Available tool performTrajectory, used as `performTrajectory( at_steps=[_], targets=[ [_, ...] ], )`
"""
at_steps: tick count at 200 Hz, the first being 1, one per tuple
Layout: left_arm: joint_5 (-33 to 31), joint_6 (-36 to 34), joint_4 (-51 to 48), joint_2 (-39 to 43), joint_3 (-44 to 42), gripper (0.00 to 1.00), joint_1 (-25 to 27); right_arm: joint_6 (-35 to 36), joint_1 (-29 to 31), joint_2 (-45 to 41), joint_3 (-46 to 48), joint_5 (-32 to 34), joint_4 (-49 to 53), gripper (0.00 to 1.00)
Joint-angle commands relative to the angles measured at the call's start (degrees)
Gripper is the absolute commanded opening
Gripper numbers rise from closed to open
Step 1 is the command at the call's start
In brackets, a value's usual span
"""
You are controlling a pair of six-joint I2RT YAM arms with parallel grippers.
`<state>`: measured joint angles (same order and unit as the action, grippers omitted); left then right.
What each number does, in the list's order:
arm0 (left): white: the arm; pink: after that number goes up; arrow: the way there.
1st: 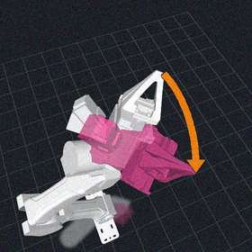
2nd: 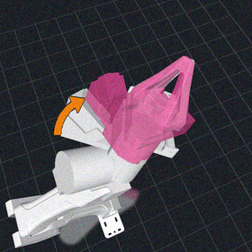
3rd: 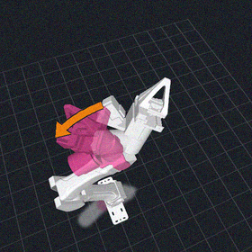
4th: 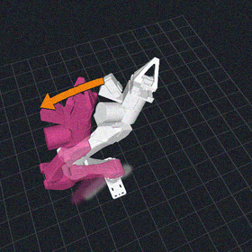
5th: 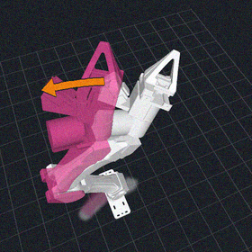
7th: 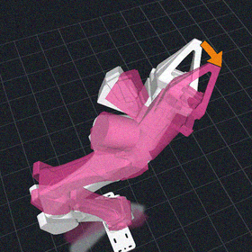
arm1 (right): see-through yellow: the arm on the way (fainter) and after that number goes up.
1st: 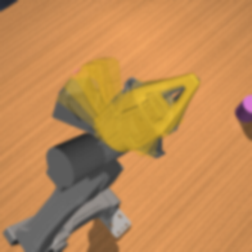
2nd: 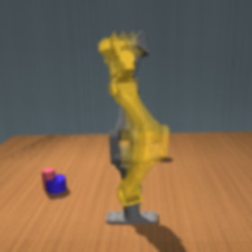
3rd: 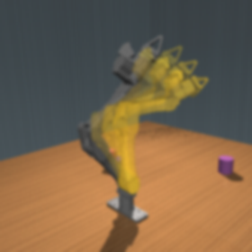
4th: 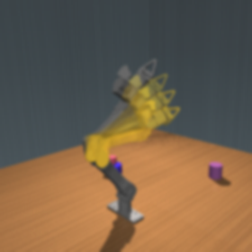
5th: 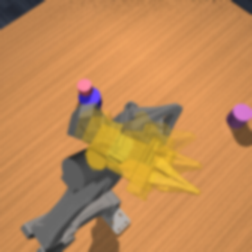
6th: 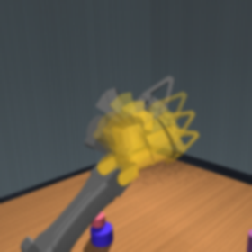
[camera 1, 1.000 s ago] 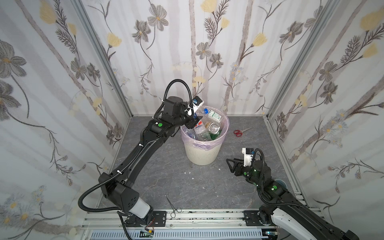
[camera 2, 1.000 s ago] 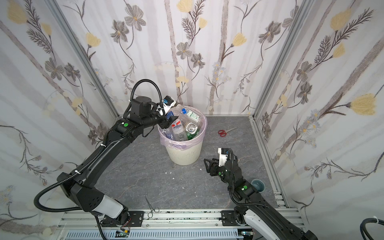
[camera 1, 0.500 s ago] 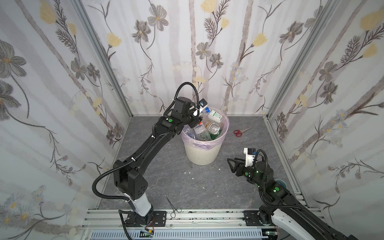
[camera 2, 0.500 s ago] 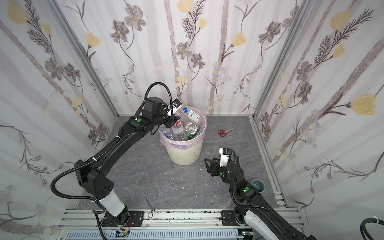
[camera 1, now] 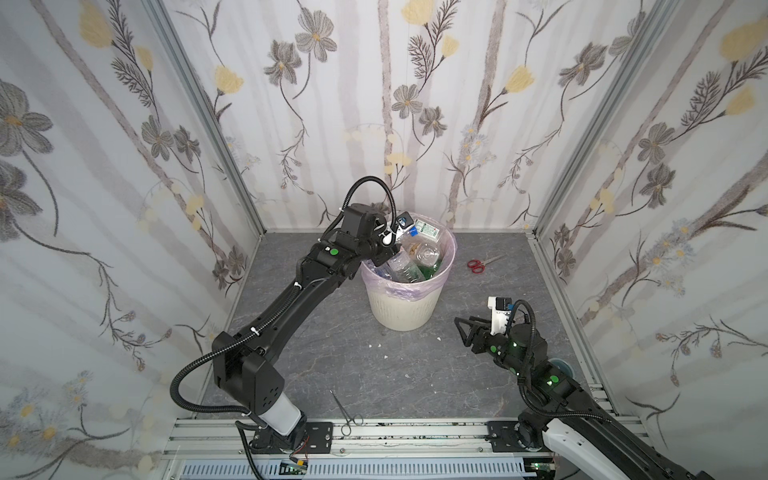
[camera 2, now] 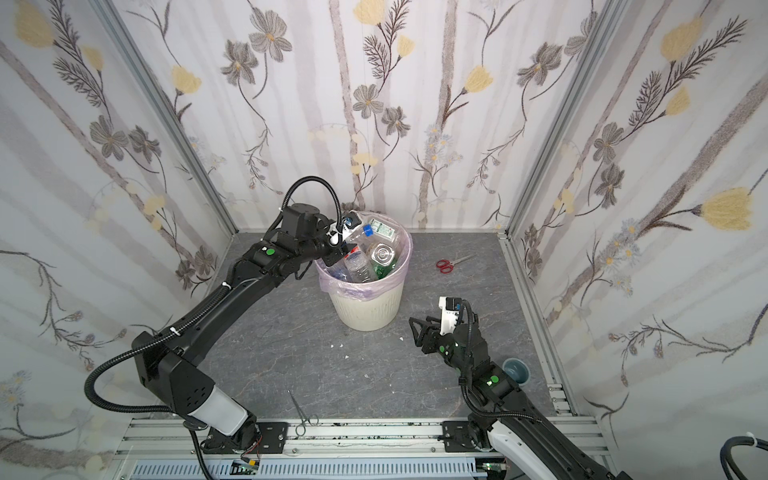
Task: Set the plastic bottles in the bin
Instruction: 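Lower the Pepsi bottle into the bin with the left gripper, then open the left gripper to release the Pepsi bottle into the bin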
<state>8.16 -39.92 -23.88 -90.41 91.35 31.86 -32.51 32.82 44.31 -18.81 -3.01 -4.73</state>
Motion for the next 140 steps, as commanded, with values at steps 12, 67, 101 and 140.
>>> performTrajectory(
  at_steps=[12, 67, 101, 140],
  targets=[
    [2.81, -3.14, -3.99, 2.49, -2.77, 0.54, 0.05, -0.28, 0.03, -0.02, -0.07, 0.35, -0.51, 0.65],
    [5.72, -3.10, -3.80, 3.39, -1.67, 0.61, 0.05, -0.50, 0.02, -0.17, -0.43, 0.46, -0.37, 0.65],
    [11.65, -2.43, -3.80, 4.78, -0.65, 0.65, -0.13, -0.56, 0.05, -0.63, -0.44, 0.63, -0.10, 0.65],
    [16.23, -1.08, -3.80, 6.12, -0.12, 0.68, -0.39, -0.56, 0.00, -0.38, -0.40, 0.47, -0.26, 0.66]
  ],
)
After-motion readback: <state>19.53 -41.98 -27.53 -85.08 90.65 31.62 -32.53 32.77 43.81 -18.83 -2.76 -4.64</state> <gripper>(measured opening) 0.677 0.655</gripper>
